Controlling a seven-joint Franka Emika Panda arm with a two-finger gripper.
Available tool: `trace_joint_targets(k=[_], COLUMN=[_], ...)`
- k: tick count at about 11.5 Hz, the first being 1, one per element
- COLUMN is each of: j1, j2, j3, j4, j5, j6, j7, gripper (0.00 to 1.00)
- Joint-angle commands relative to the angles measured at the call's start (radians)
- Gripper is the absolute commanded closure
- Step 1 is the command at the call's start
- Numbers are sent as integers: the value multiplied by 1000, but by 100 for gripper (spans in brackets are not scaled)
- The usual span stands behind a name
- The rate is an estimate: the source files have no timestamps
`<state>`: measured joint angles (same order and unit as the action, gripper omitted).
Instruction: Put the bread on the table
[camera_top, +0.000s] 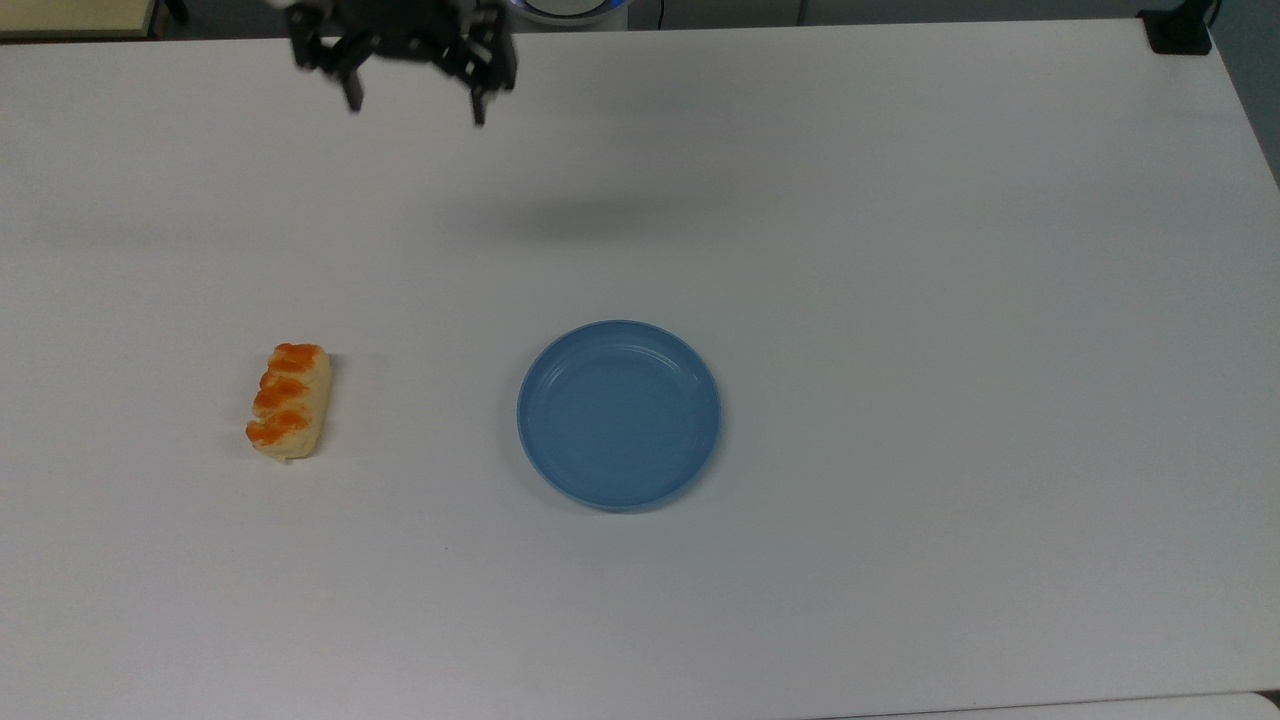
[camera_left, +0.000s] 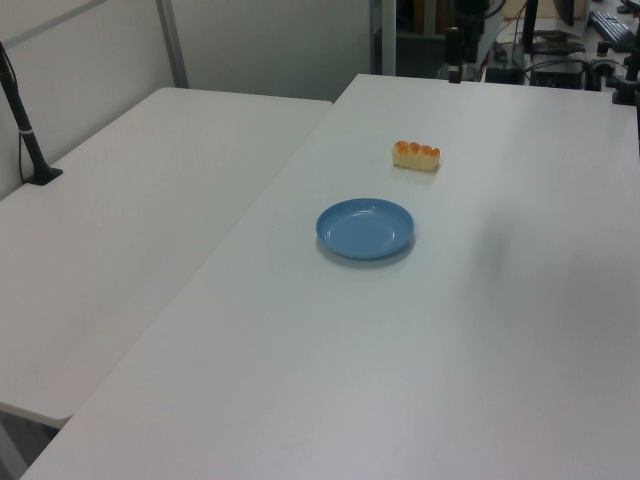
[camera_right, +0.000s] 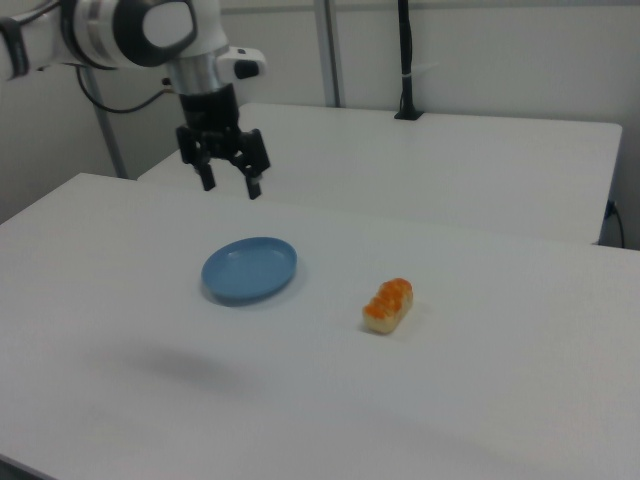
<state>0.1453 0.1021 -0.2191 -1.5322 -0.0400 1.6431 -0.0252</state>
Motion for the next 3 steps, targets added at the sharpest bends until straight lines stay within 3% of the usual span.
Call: trace_joint_targets(k=[1,3], j1=[13,14], j2=[-91,-98], j3=[33,38], j4=[-71,-71], j5=[9,9], j6=[-77,-92], j7=[83,122], gripper=[0,0])
